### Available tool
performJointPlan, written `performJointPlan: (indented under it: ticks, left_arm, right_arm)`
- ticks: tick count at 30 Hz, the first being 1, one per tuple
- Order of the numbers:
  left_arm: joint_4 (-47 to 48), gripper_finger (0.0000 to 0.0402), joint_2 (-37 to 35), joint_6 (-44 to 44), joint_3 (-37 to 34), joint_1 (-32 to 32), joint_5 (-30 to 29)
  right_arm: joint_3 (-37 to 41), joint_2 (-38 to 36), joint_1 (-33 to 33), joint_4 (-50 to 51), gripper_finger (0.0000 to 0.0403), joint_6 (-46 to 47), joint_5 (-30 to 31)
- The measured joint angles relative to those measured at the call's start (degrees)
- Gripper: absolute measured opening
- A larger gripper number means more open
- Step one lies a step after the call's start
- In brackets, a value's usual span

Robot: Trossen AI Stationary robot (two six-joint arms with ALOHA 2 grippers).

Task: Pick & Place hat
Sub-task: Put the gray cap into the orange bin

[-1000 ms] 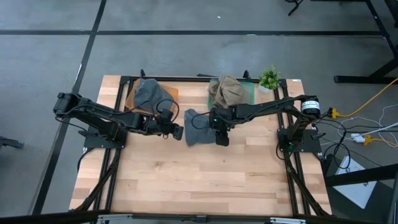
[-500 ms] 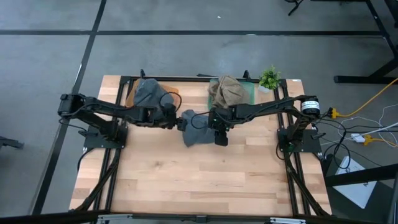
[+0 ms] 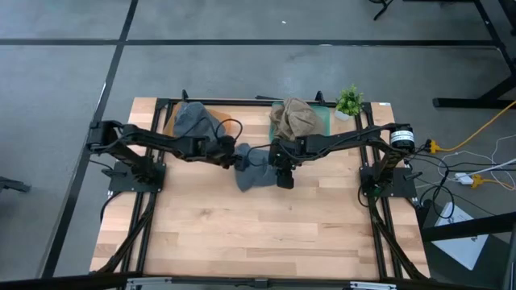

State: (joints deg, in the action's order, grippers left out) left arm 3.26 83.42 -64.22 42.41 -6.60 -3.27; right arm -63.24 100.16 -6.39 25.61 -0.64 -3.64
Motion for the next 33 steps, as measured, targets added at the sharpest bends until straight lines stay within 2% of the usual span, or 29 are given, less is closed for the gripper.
performJointPlan:
  ticks: [4,7,15,17,23,33]
  left_arm:
    - [-1.4,0.0237,1.7,-0.4,0.0,0.0,1.9]
    - [-2.4,0.0206,1.6,0.0,0.0,0.1,1.5]
    - [-2.1,0.0042,-1.9,2.3,0.0,0.0,0.8]
    - [-2.1,0.0013,-3.2,3.4,0.0,0.0,0.8]
    - [-0.2,0.0003,-6.6,6.6,0.0,-0.9,1.2]
    - [1.1,0.0003,-16.4,16.9,0.0,-3.3,4.4]
  right_arm:
    - [0.0,0.0,0.0,-0.1,0.0165,0.0,0.0]
    - [0.0,0.0,0.0,-0.1,0.0165,0.0,0.0]
    - [0.0,-0.1,0.0,0.1,0.0165,0.2,0.0]
    - [-0.5,-0.5,0.0,0.9,0.0165,0.2,0.0]
    - [-1.8,-4.4,0.0,3.0,0.0165,0.5,0.0]
    - [-1.8,-17.2,0.0,5.2,0.0165,5.1,0.0]
